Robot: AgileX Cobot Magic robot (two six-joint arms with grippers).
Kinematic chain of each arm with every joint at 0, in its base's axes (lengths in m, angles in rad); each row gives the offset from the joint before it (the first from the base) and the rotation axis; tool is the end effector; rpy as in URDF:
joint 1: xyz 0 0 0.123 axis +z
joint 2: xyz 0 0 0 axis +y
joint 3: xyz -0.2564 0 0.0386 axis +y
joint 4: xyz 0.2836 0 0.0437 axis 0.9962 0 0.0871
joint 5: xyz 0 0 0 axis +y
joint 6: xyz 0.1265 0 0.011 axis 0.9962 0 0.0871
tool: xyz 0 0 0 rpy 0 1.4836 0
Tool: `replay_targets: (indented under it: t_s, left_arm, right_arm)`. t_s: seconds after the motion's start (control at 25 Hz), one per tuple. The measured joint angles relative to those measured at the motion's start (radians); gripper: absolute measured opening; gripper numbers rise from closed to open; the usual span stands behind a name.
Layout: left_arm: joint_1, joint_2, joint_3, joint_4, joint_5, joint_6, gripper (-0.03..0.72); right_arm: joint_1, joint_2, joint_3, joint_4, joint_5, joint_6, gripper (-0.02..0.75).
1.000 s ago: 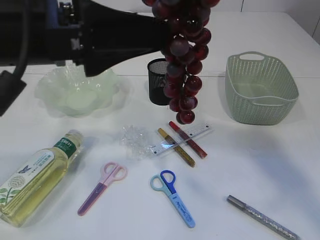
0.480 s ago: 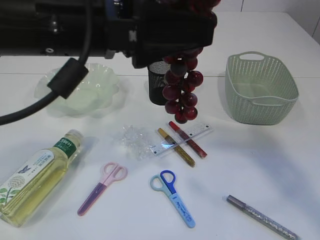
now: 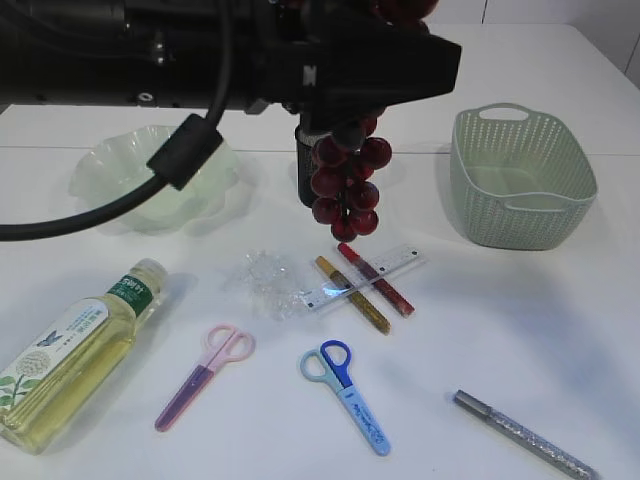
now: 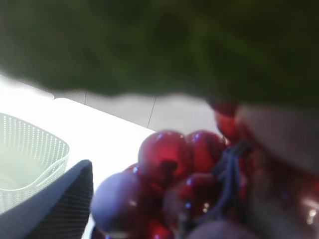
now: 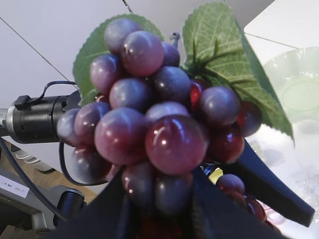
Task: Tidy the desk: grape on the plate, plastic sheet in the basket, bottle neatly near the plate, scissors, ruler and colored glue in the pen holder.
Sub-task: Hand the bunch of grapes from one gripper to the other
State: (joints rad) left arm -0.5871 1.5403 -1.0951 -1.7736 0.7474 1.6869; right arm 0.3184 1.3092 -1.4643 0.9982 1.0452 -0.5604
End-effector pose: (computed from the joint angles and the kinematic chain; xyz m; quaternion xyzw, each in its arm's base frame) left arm 0.2852 -0.2913 0.2814 0.3765 0.6501 -0.4727 0.4606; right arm 0.2755 0.1880 0.4251 -0.2852 0.7655 0.4307 0.3837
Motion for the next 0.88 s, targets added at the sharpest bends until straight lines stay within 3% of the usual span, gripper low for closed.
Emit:
replay_targets:
  t_s: [0.16, 0.52, 0.64, 0.88]
  left_arm:
    - [0.0, 0.0, 0.0, 0.0, 0.0, 0.006, 0.561]
    - [0.0, 0.0, 0.0, 0.002, -0.007, 0.01, 0.202]
    - [0.0, 0.0, 0.0, 0.002, -0.008, 0.013, 0.171]
    - [0.015, 0.002, 0.0, 0.004, -0.019, 0.013, 0.159]
  right_arm:
    - [0.0, 0.0, -0.001, 0.001, 0.0, 0.0, 0.197]
    - [0.0, 0.0, -0.002, 0.009, 0.0, -0.002, 0.199]
    - [0.0, 0.0, -0.002, 0.011, 0.0, -0.02, 0.232]
    - [0.0, 0.0, -0.002, 0.014, 0.0, -0.035, 0.411]
